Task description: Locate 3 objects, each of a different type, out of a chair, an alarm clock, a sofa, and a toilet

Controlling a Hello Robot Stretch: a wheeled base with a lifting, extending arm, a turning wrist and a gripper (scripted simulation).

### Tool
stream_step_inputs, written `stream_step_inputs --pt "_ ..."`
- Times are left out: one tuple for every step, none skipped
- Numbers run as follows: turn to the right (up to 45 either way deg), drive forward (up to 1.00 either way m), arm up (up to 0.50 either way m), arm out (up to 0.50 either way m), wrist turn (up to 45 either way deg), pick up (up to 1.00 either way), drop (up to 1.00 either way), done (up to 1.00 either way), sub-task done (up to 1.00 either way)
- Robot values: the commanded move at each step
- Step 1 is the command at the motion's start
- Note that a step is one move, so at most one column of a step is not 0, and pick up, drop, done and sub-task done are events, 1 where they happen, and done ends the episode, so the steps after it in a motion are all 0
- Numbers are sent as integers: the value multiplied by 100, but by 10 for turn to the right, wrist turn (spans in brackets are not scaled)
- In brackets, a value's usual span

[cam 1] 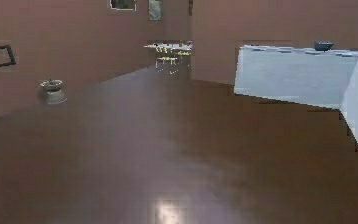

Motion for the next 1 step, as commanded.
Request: stream_step_inputs --pt "0 100 0 0 0 0 0 0 0"
